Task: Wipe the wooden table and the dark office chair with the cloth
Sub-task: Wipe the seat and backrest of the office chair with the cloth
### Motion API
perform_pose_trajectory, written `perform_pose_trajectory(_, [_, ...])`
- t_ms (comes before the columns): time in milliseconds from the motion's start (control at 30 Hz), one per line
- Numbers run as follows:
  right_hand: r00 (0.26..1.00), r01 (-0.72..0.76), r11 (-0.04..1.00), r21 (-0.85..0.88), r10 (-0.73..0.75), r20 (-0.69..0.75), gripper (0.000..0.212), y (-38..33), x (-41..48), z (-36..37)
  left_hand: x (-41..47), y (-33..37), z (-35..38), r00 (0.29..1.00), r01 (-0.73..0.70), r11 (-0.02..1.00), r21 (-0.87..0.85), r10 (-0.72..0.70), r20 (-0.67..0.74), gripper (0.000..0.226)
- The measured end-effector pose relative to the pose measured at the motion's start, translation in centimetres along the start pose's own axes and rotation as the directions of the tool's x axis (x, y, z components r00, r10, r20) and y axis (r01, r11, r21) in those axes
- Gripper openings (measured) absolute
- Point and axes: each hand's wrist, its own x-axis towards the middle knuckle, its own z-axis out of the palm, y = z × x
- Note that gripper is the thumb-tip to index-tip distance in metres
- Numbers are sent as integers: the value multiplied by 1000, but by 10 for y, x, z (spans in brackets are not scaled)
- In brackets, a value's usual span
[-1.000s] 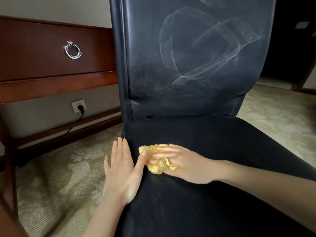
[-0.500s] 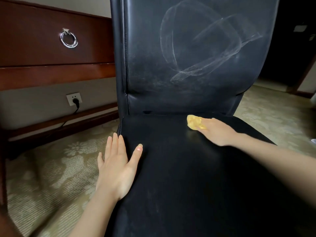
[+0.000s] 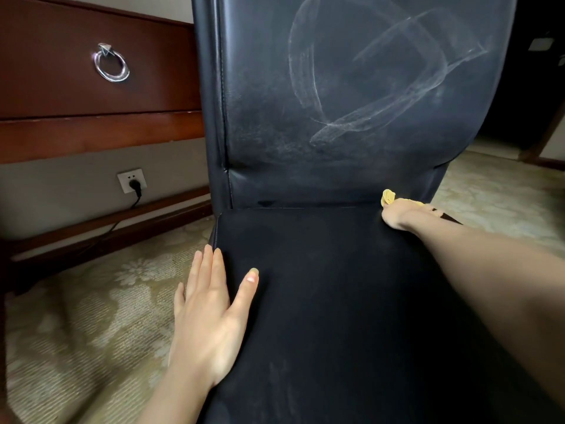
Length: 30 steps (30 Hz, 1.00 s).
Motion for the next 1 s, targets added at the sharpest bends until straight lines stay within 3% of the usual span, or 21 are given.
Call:
perform_pose_trajectory(133, [998, -54, 998, 44, 55, -23, 51, -10, 0, 4, -1, 0, 0, 1000, -12, 1000, -10, 12, 1, 99])
perform_pose_trajectory(367, [969, 231, 973, -11, -231, -87, 44, -48, -24, 9, -1, 1, 0, 1000, -12, 1000, 17, 11, 18, 100])
perform_pose_trajectory(600, [875, 482, 870, 105, -473, -100, 38, -129, -80, 12, -1, 3, -1, 1000, -14, 1000, 15, 13, 22, 99])
perform_pose_trajectory(700, [841, 541, 830, 133, -536, -73, 48, -162, -101, 13, -1, 2, 0, 1000, -23, 1000, 10, 22, 18, 98])
perform_pose_trajectory(1000, [755, 655, 750, 91, -645, -118, 39, -194, -123, 12, 1, 0, 1, 1000, -25, 999, -24, 25, -2, 98])
